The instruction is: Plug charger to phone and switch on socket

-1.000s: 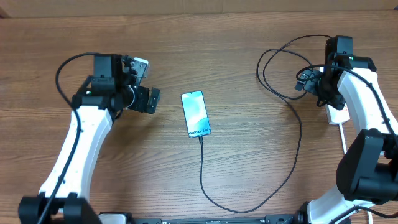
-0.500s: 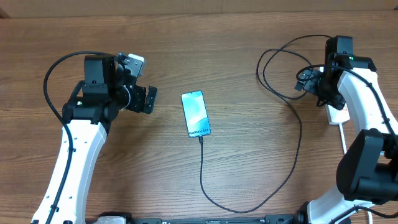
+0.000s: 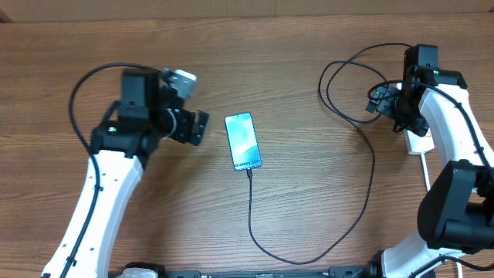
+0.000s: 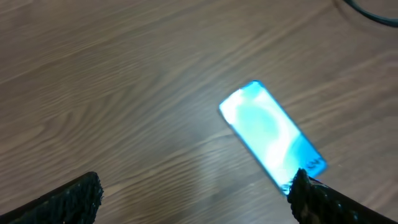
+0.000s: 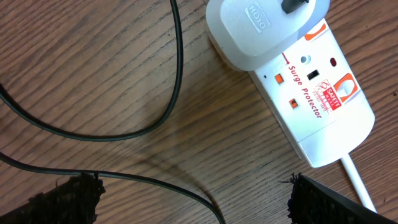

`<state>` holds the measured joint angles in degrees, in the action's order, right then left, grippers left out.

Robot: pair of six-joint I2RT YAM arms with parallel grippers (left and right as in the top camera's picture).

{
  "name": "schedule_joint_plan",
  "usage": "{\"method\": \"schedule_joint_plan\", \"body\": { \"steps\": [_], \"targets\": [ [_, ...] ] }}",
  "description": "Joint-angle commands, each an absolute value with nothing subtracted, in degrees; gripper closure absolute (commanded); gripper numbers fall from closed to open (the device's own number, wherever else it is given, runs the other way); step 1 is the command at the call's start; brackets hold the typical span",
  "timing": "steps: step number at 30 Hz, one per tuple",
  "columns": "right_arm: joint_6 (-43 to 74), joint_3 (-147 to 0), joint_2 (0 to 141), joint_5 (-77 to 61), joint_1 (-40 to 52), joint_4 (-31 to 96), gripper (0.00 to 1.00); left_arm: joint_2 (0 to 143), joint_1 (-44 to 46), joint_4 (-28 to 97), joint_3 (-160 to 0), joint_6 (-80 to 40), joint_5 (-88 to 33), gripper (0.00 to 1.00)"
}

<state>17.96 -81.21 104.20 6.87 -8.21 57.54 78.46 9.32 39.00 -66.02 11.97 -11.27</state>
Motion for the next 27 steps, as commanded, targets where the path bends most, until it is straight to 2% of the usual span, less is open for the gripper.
{"method": "schedule_joint_plan", "body": {
  "steps": [1, 4, 18, 27],
  "targets": [
    [17.7, -81.7, 103.7, 7.7, -8.4, 57.2, 0.00, 77.1, 13.0, 39.8, -65.8, 11.8, -7.7, 0.00],
    [17.7, -81.7, 103.7, 7.7, -8.4, 57.2, 0.00, 77.1, 15.1, 42.3, -65.8, 11.8, -3.7, 0.00],
    [17.7, -81.7, 103.7, 7.7, -8.4, 57.2, 0.00, 77.1, 16.7, 48.7, -64.8, 11.1, -7.1, 0.00],
    [17.7, -81.7, 103.7, 7.7, -8.4, 57.2, 0.00, 77.1, 16.7, 40.6, -52.1, 11.1, -14.5, 0.00]
  ]
}}
